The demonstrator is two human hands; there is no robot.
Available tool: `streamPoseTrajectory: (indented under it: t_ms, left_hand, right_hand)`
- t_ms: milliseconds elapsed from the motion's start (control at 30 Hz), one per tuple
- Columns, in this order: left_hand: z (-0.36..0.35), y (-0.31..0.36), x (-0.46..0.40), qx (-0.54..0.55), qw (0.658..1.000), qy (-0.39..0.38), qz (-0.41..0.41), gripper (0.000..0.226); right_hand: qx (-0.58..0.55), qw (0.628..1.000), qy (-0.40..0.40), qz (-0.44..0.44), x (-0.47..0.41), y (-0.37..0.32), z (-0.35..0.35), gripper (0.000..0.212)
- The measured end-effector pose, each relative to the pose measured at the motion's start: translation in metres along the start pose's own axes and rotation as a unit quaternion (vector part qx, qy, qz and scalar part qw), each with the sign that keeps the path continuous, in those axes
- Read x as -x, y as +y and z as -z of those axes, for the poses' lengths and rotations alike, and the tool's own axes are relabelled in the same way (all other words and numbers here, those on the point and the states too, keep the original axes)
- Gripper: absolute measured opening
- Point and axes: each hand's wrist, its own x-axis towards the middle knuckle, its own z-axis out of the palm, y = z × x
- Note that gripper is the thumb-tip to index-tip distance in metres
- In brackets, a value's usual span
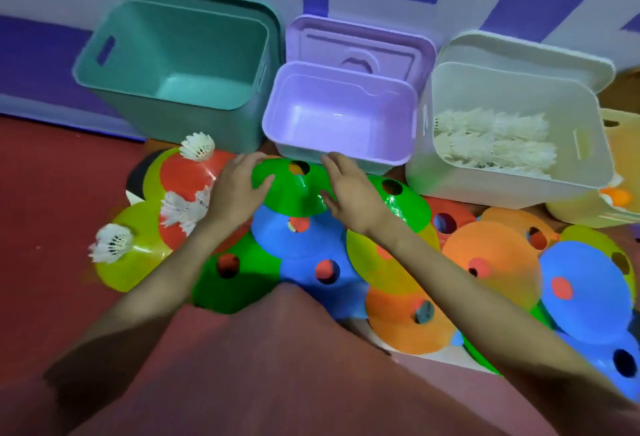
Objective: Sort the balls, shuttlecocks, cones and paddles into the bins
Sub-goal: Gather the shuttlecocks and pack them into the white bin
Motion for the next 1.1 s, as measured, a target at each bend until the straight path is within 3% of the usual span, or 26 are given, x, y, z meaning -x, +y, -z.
streamPoseTrajectory:
  t_ms: [233, 500, 567, 667, 733, 900, 1100]
  left_hand:
    - [0.046, -0.086, 0.01, 0.013, 0.99, 0.088, 0.107, 0.04]
    - [0.039, -0.15, -0.029, 0.114, 0.966, 0.035, 0.23, 0.096]
    - [0.034, -0.153, -0.039, 0.117, 0.965, 0.022, 0.232, 0.097]
    - [0.028, -0.154, -0.049, 0.12, 0.966, 0.024, 0.228, 0.082]
    - [0.025, -0.154, -0.052, 0.121, 0.966, 0.04, 0.226, 0.072]
    - [0.029, -0.151, -0.049, 0.15, 0.962, 0.1, 0.206, 0.063]
    - [0.061, -0.136, -0.028, 0.144, 0.973, 0.162, 0.083, 0.058]
  right_hand:
    - [0.006, 0.996, -0.079, 0.045, -0.045, -0.083, -0.046, 0.061]
    - [-0.02, 0.99, -0.122, 0.067, -0.071, -0.13, -0.085, 0.054]
    - [-0.02, 0.989, -0.129, 0.068, -0.075, -0.133, -0.089, 0.049]
    - [-0.024, 0.988, -0.131, 0.078, -0.08, -0.134, -0.094, 0.028]
    - [-0.033, 0.99, -0.118, 0.075, -0.083, -0.133, -0.096, 0.016]
    - [-0.057, 0.995, -0.047, 0.062, -0.078, -0.124, -0.093, 0.013]
    - [-0.094, 0.982, 0.165, 0.01, -0.069, -0.12, -0.052, 0.015]
